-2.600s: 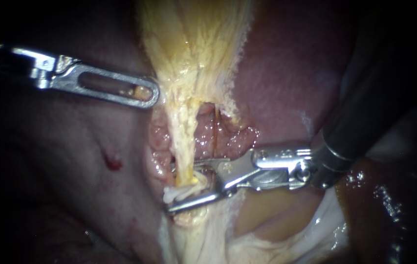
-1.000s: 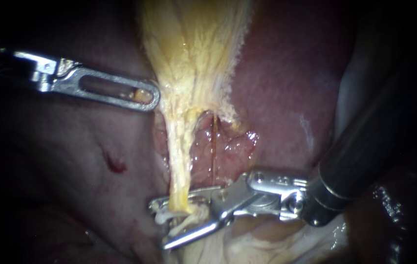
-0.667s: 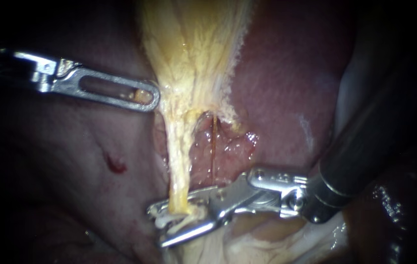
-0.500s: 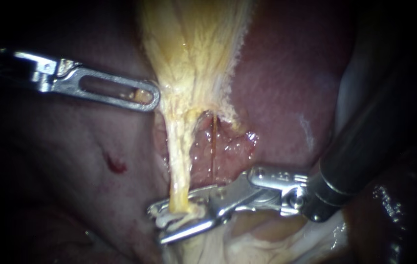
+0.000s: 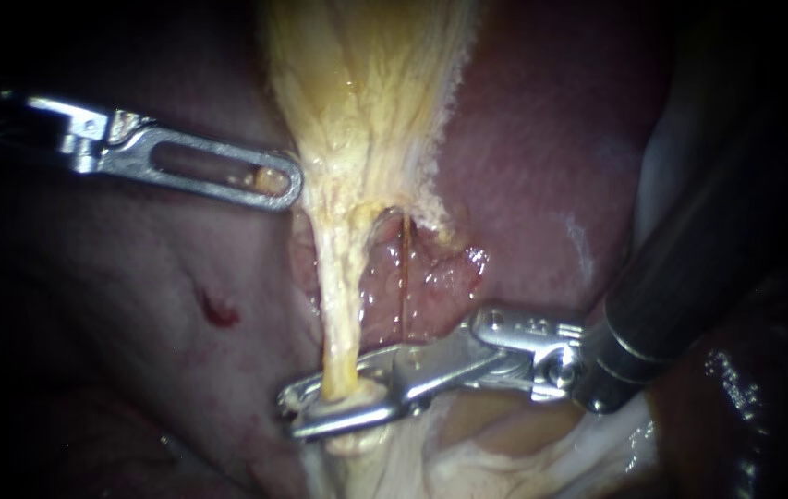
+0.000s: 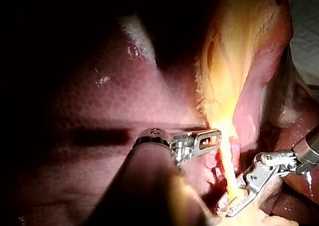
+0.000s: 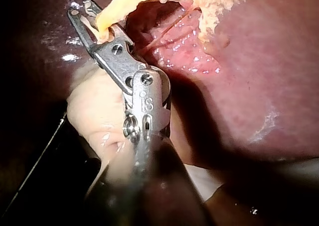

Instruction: Clipping second clip left tube

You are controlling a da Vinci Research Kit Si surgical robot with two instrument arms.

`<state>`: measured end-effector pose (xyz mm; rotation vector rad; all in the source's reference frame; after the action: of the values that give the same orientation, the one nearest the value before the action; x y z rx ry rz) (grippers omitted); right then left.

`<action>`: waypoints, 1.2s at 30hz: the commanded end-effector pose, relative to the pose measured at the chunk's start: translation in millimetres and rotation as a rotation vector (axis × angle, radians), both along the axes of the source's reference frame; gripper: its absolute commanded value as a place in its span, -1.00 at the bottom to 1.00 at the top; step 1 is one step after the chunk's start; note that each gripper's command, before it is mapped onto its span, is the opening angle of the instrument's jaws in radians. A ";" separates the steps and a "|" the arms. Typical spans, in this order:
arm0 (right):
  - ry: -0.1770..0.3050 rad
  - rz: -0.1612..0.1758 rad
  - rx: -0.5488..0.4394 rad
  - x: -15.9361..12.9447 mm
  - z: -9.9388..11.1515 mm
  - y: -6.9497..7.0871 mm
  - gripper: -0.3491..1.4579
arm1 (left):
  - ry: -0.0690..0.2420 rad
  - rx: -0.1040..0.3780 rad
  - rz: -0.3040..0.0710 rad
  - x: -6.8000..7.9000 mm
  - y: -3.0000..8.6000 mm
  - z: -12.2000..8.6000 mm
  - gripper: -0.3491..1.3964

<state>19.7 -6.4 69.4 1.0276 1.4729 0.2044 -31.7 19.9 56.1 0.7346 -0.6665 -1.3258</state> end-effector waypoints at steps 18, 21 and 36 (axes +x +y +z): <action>-0.007 0.019 0.029 -0.2 0.4 0.4 -1.00 | 0.001 0.000 0.000 0.0 0.0 0.0 -1.00; -0.009 0.017 0.021 -0.2 0.3 0.4 -1.00 | 0.001 0.000 0.000 0.0 0.0 0.0 -1.00; -0.011 0.017 0.016 -0.2 0.2 0.5 -1.00 | 0.001 0.000 0.000 0.0 0.0 0.0 -1.00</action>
<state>19.4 -5.9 69.6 1.0258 1.4724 0.2334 -31.8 19.9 56.1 0.7335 -0.6661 -1.3263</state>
